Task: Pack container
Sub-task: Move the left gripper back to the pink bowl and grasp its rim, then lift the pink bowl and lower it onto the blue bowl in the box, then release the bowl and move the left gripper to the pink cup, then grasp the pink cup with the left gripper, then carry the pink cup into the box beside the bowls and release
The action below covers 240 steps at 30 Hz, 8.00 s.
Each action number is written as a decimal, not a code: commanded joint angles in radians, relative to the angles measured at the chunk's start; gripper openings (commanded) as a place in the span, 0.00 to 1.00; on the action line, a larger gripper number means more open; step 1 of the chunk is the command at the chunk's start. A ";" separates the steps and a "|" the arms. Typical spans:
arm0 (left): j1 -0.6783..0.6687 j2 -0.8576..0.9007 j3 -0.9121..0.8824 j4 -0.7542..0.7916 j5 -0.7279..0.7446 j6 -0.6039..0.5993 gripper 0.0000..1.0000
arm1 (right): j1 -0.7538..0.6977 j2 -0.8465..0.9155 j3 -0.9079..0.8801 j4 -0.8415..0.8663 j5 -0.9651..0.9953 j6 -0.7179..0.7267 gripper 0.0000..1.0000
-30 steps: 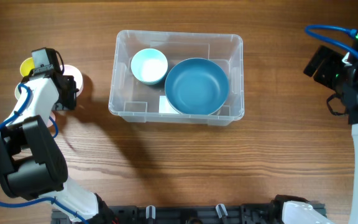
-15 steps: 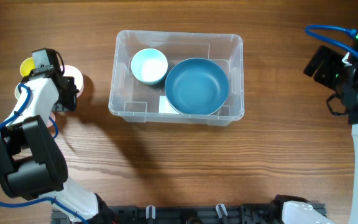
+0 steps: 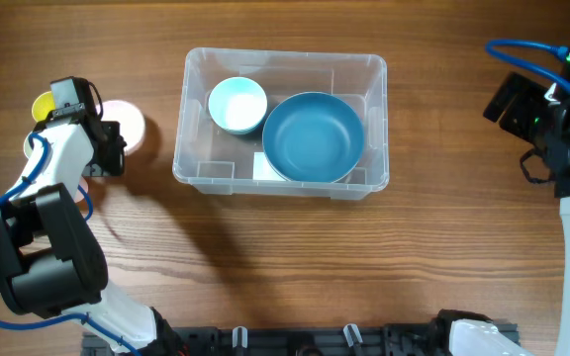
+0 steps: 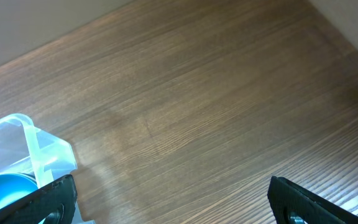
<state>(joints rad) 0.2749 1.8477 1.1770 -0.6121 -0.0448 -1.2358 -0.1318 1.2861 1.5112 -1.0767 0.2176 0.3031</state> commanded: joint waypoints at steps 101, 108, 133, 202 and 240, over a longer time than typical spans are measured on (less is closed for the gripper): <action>-0.236 -0.644 0.135 -0.534 -0.518 0.502 0.77 | -0.003 0.000 0.000 0.003 -0.001 0.014 0.99; -0.078 -0.577 0.135 -0.434 -0.224 0.748 0.78 | -0.003 0.000 0.000 0.003 -0.002 0.014 1.00; 0.129 -0.207 0.135 -0.397 -0.117 0.896 0.76 | -0.003 0.000 0.000 0.003 -0.002 0.014 1.00; 0.129 -0.049 0.083 -0.245 -0.087 0.892 0.57 | -0.003 0.000 0.000 0.003 -0.002 0.014 1.00; -0.247 -0.440 0.243 -0.324 0.234 0.892 0.04 | -0.003 0.000 0.000 0.003 -0.002 0.014 1.00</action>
<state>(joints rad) 0.1436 1.4731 1.4029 -0.9337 0.1738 -0.3458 -0.1322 1.2865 1.5112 -1.0767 0.2176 0.3031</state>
